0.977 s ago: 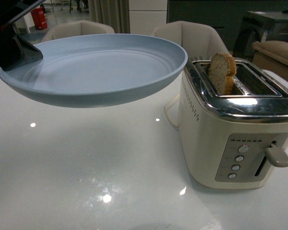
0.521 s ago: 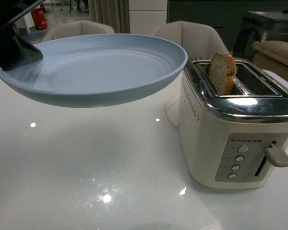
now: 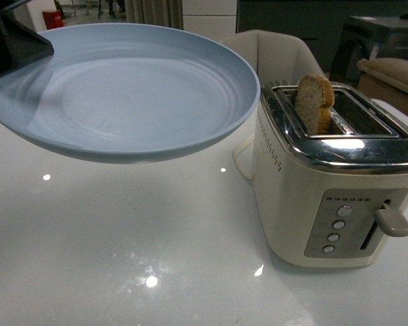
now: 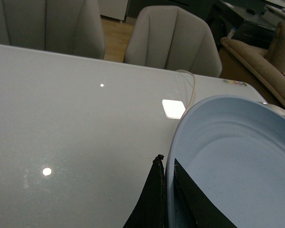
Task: Left arm holds plate, right arm toasts bread
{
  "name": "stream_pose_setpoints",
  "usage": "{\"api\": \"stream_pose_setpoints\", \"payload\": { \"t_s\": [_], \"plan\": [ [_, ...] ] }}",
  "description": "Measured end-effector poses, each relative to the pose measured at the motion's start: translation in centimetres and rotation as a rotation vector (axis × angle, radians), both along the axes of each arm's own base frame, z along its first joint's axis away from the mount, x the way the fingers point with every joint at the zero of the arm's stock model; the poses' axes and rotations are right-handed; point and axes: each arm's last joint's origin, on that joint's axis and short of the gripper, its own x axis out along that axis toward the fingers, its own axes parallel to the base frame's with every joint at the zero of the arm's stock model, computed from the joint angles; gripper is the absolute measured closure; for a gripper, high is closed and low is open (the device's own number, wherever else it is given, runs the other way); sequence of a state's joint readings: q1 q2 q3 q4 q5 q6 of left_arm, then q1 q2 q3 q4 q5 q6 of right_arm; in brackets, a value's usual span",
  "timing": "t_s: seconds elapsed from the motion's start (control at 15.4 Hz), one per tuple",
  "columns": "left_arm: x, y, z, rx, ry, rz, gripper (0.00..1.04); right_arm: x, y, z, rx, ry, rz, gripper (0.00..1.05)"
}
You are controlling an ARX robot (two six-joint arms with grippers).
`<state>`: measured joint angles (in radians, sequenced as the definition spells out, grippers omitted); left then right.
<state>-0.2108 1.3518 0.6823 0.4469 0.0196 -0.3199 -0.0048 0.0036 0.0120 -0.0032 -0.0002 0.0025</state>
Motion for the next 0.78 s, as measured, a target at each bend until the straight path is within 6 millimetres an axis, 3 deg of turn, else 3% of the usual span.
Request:
{"api": "stream_pose_setpoints", "payload": {
  "t_s": [0.13, 0.46, 0.65, 0.78],
  "plan": [
    [2.5, 2.1, -2.0, -0.046, 0.060, 0.070, 1.02, 0.0, 0.0, 0.0, 0.000, 0.000, 0.000, 0.06],
    [8.5, 9.3, -10.1, -0.078, 0.160, 0.392, 1.02, 0.0, 0.0, 0.0, 0.000, 0.000, 0.000, 0.06],
    [10.3, 10.8, -15.8, -0.053, 0.277, 0.508, 1.02, 0.0, 0.0, 0.0, 0.000, 0.000, 0.000, 0.06],
    [10.6, 11.8, -18.1, -0.072, 0.324, 0.571, 1.02, 0.0, 0.0, 0.0, 0.000, 0.000, 0.000, 0.06]
  ]
}}
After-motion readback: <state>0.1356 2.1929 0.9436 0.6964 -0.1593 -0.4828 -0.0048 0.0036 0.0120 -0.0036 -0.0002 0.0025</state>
